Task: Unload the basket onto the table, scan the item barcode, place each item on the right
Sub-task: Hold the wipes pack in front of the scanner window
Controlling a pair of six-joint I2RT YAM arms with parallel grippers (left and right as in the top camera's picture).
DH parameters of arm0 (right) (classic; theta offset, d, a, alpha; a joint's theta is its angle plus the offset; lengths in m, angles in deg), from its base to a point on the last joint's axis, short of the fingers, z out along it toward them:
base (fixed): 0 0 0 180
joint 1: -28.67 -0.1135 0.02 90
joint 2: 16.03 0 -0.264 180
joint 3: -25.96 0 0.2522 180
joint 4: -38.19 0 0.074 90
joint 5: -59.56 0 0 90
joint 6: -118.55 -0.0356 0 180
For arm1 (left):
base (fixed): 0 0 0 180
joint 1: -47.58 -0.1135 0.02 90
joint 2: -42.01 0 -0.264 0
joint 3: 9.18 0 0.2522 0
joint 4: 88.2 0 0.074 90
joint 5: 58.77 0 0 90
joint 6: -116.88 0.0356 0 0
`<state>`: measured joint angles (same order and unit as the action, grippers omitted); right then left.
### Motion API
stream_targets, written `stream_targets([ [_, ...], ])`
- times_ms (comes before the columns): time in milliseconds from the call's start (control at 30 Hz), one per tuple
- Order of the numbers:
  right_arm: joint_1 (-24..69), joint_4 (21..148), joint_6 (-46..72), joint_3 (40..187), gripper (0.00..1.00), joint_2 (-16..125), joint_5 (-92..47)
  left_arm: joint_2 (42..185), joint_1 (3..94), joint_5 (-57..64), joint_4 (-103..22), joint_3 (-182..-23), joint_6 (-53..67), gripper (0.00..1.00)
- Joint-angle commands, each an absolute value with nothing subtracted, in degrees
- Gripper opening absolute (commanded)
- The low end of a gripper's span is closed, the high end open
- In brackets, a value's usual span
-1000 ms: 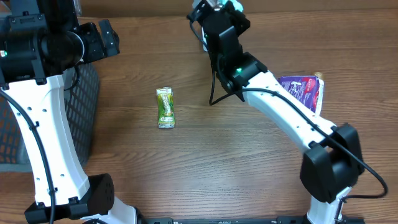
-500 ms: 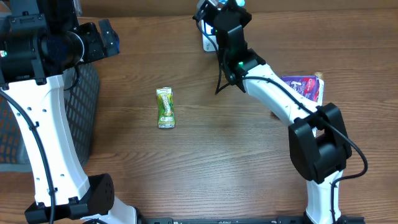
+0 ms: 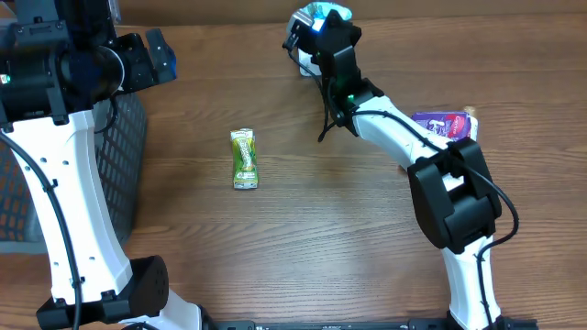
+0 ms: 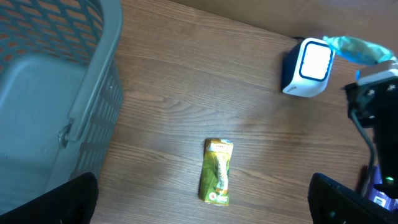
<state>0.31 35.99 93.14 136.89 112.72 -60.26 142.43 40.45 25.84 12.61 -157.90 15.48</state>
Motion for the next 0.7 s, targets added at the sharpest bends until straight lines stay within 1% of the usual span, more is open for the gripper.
stream_targets([
  [0, 0.8, 33.6, 93.9, 138.3, 0.04, 113.9, -59.7, 142.7, 40.5, 25.7, 12.4, -158.8, 16.6, 0.99],
  [400, 1.5, 29.5, 95.1, 138.3, 0.04, 115.0, -58.6, 142.7, 40.5, 25.7, 12.4, -158.8, 16.6, 1.0],
  [667, 2.2, 30.1, 95.0, 138.3, 0.04, 115.0, -57.4, 142.7, 40.5, 25.7, 12.4, -158.8, 16.6, 1.0],
])
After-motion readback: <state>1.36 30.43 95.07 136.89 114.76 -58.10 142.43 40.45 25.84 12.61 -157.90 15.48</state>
